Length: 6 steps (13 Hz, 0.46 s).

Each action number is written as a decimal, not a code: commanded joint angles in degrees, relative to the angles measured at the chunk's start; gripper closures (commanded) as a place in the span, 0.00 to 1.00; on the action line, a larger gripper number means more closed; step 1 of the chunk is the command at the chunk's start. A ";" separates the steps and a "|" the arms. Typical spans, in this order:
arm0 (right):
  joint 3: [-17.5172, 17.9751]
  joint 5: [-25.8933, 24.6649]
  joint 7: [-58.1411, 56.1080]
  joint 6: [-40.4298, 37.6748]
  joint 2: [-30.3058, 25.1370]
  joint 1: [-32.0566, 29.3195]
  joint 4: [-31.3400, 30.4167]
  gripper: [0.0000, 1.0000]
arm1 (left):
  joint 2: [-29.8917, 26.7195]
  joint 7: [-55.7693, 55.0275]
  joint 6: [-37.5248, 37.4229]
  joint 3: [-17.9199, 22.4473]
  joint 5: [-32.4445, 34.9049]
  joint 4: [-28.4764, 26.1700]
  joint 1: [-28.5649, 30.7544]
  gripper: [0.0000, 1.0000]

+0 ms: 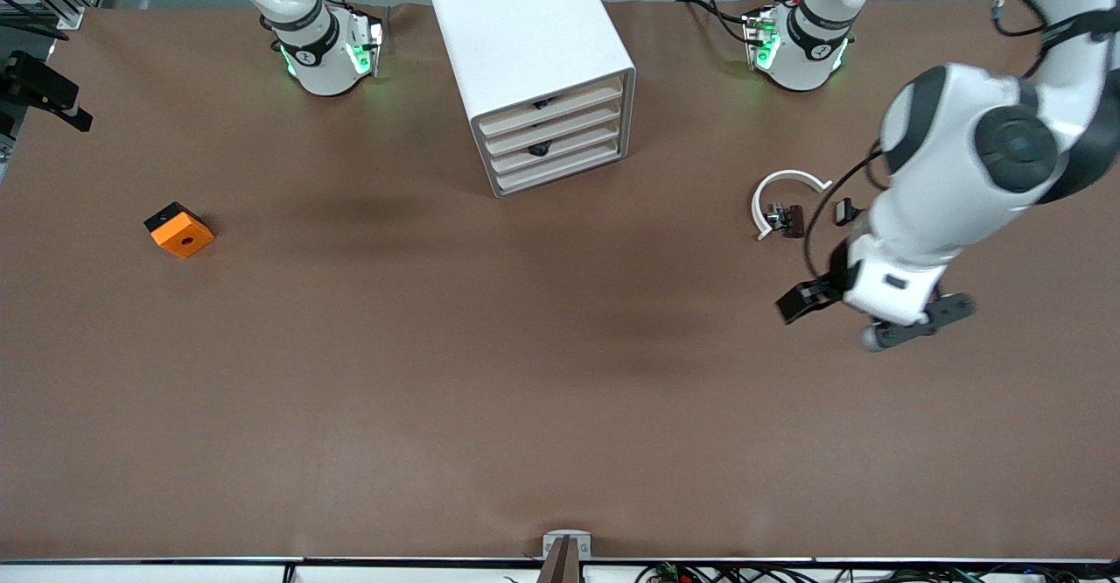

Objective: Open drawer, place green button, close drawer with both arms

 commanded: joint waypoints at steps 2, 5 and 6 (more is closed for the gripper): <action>0.66 0.23 0.83 -0.78 -0.80 -1.74 -0.09 0.00 | -2.20 6.94 -9.47 -0.65 0.40 4.89 4.18 0.00; 0.83 0.23 3.62 -0.95 -1.06 -1.65 -0.26 0.00 | -6.86 9.66 -13.17 -0.39 0.48 4.72 6.55 0.00; 0.92 0.23 3.99 -0.95 -1.15 -1.65 -0.35 0.00 | -8.52 12.98 -14.49 0.14 0.48 4.19 6.73 0.00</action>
